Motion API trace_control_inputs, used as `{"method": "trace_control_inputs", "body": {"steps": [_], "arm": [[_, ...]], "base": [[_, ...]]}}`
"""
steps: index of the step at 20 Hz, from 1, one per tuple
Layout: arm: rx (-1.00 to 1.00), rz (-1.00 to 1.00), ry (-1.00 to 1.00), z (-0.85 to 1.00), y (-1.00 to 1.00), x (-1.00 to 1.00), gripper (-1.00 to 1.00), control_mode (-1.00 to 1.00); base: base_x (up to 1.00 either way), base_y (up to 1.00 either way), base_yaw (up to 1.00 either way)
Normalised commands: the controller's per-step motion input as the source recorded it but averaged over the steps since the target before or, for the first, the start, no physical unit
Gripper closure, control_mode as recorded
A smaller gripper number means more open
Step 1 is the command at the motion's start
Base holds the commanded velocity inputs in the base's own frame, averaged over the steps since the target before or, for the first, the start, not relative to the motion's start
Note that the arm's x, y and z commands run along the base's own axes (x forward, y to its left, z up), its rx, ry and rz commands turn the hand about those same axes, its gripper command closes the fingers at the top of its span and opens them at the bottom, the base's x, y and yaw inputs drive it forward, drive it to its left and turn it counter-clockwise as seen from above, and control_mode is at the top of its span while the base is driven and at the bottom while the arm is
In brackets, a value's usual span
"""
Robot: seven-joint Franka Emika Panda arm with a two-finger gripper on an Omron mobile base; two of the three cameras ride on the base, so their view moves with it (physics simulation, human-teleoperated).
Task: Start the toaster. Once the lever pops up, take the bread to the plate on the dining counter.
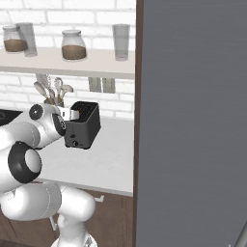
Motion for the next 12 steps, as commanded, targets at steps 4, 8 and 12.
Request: {"method": "trace_control_inputs", "body": {"steps": [4,8,12], "arm": [[0.0,0.0,0.0,0.0,0.0,0.0,-1.0,-1.0],[0.0,0.0,0.0,0.0,0.0,0.0,-1.0,-1.0],[0.0,0.0,0.0,0.0,0.0,0.0,-1.0,-1.0]], "base": [[0.0,0.0,0.0],[0.0,0.0,0.0],[0.0,0.0,0.0]]}}
